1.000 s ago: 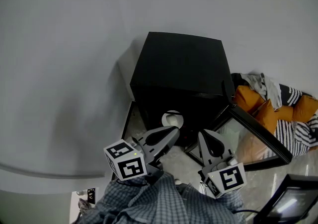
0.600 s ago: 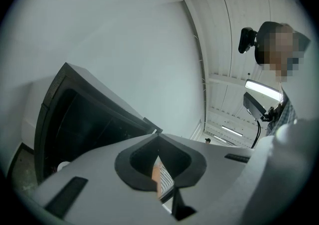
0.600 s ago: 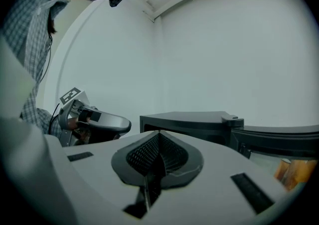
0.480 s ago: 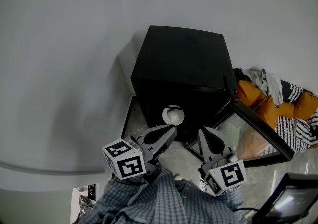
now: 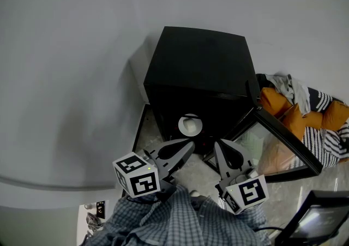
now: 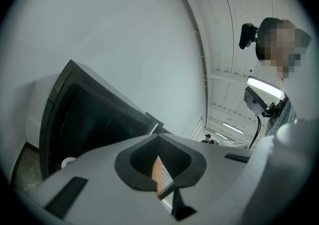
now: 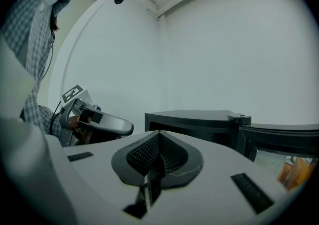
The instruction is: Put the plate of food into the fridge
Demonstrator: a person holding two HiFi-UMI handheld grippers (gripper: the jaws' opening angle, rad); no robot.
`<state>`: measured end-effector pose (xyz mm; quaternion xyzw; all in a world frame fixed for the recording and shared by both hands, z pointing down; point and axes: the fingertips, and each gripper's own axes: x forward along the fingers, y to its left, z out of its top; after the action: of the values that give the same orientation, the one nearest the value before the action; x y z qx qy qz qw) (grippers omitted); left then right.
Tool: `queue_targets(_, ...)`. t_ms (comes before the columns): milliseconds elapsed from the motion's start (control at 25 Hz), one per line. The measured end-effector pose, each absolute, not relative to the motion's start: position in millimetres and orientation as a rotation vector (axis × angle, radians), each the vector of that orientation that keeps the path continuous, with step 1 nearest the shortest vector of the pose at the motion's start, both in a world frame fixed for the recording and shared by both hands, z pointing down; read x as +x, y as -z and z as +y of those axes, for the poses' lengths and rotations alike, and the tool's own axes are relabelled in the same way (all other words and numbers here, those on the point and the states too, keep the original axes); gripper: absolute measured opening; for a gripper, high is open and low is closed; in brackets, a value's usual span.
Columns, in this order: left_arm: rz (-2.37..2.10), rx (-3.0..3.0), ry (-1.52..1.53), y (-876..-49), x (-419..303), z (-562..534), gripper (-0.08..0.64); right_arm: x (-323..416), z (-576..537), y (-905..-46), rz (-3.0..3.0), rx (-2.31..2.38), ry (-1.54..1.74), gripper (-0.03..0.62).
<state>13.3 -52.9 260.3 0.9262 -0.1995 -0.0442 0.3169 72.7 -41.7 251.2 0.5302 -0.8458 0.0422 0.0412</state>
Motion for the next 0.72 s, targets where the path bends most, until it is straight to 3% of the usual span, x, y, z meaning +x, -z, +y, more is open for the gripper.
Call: queue_targets(720, -0.523, 2.400, 0.106, -266.5, 14.5, -49.2, 0.006, 80.2, -34.2, -262.9, -2.579, 1.608, -0.197, 0.008)
